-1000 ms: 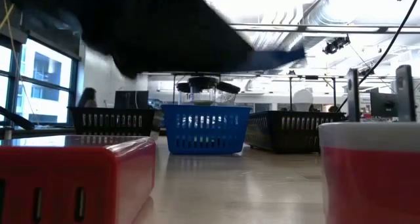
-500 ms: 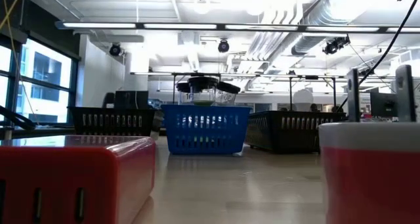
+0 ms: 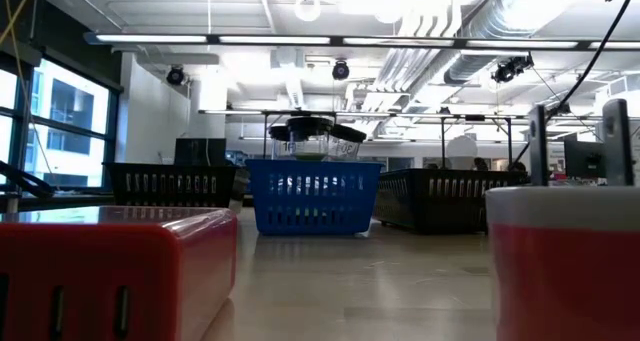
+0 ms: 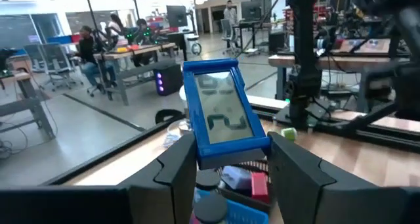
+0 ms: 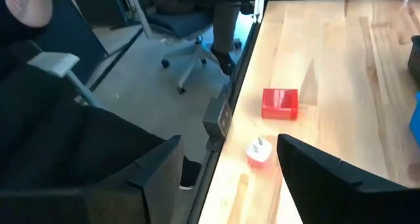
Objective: Pick & Place Office items
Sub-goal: Put the blue digital clock into the left black bin
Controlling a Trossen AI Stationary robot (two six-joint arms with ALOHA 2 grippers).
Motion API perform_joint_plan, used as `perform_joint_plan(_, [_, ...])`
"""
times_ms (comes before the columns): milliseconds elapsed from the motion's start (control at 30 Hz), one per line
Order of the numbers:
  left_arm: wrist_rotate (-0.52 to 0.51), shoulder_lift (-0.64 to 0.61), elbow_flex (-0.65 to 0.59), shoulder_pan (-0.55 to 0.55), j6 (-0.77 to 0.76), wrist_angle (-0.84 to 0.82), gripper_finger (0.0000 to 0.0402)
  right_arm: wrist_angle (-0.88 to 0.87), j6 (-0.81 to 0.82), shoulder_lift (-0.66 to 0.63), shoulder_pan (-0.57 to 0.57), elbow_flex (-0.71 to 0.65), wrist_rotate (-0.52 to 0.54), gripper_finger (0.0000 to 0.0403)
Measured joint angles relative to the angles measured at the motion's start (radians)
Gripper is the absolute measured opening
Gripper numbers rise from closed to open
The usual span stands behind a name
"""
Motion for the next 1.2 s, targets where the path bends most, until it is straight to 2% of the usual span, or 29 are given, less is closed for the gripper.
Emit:
perform_joint_plan(133, [0.002, -0.058, -0.043, 0.011, 0.031, -0.001, 0.0153, 0.07, -0.001, 0.043, 0.0, 0.0, 0.004, 0.0236])
perform_joint_plan(233, [0.0, -0.122, -0.107, 0.007, -0.002, 0.0, 0.0153, 0.124, -0.004, 0.069, 0.0, 0.0, 0.005, 0.0236])
perform_joint_plan(433, [-0.002, -0.257, -0.306, -0.042, -0.225, 0.0, 0.0153, 0.189, -0.01, 0.099, 0.0, 0.0, 0.005, 0.0236])
perform_joint_plan(633, [0.024, -0.284, -0.478, -0.031, -0.485, -0.001, 0.0153, 0.205, 0.014, 0.107, 0.0, 0.0, 0.007, 0.0236])
perform_joint_plan(767, [0.136, -0.284, -0.542, 0.032, -0.587, -0.004, 0.0154, 0.224, 0.024, 0.107, 0.0, 0.0, 0.011, 0.0236])
perform_joint_plan(967, [0.358, -0.284, -0.556, 0.134, -0.619, -0.062, 0.0154, 0.243, 0.027, 0.107, 0.0, 0.0, 0.011, 0.0236])
perform_joint_plan(1200, [0.617, -0.284, -0.556, 0.198, -0.882, -0.356, 0.0154, 0.243, 0.049, 0.107, 0.0, 0.0, 0.011, 0.0236])
